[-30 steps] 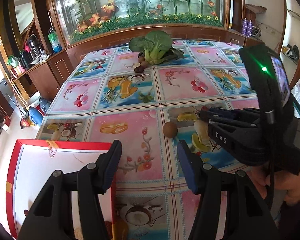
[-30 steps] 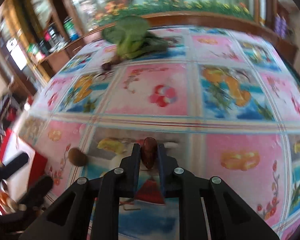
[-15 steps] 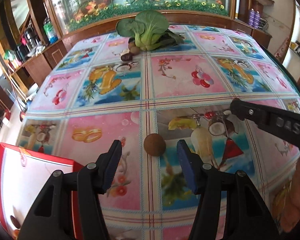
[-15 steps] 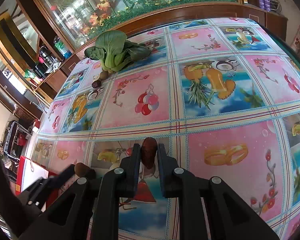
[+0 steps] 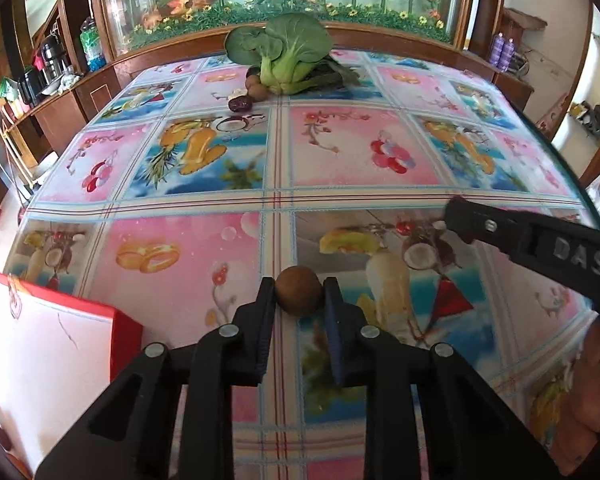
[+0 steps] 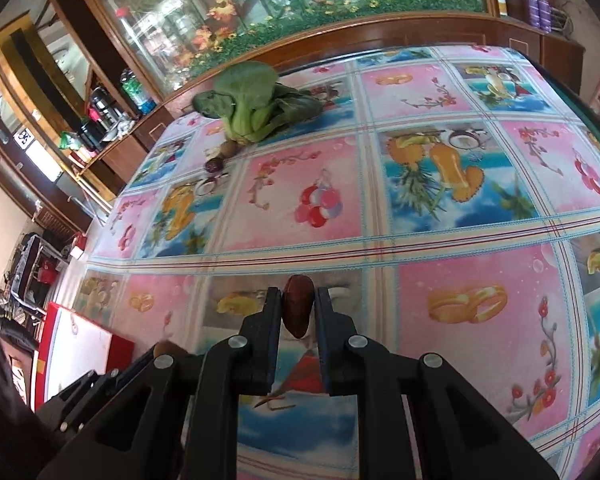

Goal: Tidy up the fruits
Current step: 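Lower the left tool onto the round brown fruit and grasp it while the right tool holds its date, then carry the brown date and round brown fruit over the tray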

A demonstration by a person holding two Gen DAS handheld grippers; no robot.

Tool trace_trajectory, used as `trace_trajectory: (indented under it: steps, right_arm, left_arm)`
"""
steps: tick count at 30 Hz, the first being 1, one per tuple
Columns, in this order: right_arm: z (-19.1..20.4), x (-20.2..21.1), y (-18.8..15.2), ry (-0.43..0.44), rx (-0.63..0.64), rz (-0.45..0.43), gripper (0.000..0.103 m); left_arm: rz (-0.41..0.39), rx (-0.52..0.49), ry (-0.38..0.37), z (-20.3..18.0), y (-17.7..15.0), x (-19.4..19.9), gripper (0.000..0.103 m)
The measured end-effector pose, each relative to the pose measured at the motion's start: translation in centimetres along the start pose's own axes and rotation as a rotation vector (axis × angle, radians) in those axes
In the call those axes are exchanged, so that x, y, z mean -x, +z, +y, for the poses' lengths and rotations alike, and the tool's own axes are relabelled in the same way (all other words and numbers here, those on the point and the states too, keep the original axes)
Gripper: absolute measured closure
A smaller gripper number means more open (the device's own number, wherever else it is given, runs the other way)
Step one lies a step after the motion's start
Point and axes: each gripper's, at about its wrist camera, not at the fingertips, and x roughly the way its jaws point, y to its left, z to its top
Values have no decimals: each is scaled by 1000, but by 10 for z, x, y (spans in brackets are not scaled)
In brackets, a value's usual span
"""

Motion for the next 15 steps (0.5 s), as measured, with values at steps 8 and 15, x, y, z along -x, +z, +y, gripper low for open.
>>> trace_trajectory:
  steps: [8, 15]
  right_arm:
    - [34, 19, -15, 55, 84, -58, 88]
    - [64, 33, -31, 158, 146, -121, 88]
  left_arm:
    - [-122, -15, 10, -4, -21, 58, 77]
    - [-223, 5, 34, 13, -48, 114, 77]
